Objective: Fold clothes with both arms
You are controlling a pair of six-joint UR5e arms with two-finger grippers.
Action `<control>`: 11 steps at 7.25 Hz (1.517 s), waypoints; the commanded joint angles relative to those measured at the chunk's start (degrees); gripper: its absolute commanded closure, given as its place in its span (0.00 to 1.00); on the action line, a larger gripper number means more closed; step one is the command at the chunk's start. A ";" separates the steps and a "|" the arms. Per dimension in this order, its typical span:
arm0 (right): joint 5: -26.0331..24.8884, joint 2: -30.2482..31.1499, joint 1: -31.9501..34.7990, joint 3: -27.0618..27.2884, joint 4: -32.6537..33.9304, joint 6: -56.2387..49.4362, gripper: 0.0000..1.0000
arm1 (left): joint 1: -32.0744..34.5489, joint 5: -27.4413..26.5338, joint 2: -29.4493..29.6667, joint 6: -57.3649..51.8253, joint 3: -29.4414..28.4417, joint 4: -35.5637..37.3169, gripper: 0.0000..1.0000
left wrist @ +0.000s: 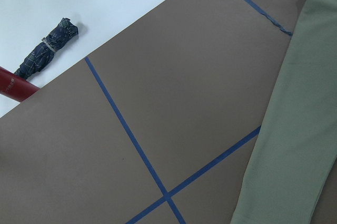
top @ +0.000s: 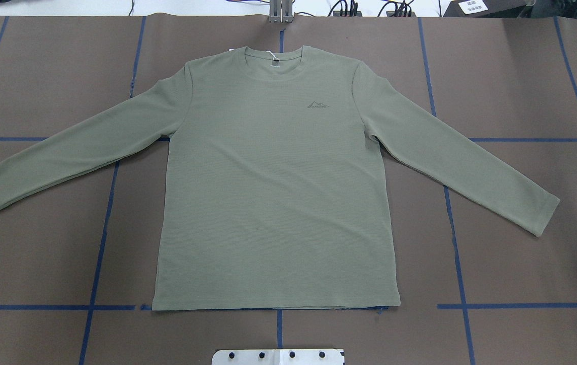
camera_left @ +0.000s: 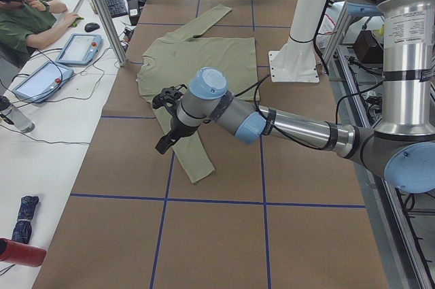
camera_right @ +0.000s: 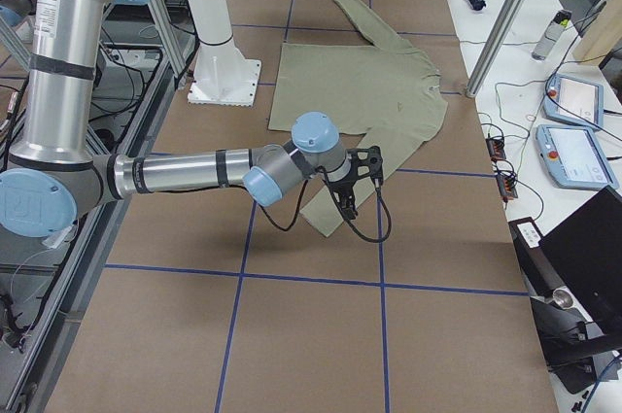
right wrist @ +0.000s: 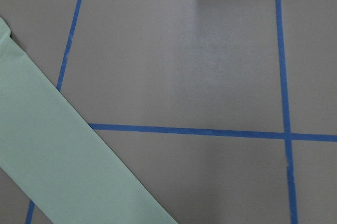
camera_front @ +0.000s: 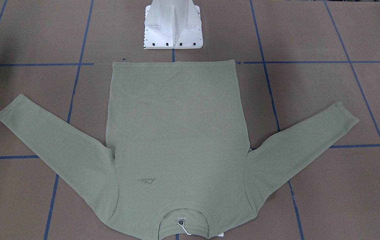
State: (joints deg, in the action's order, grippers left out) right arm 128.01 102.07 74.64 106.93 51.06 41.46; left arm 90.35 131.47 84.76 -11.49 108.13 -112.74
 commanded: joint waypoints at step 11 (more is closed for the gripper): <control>-23.33 1.81 -24.54 -18.86 -29.88 25.16 0.20 | 0.00 0.10 -0.64 -0.29 0.32 -0.11 0.00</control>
State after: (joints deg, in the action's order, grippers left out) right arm 104.77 103.89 50.77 88.28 21.12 66.55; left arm 90.35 131.57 84.34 -11.74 108.33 -112.85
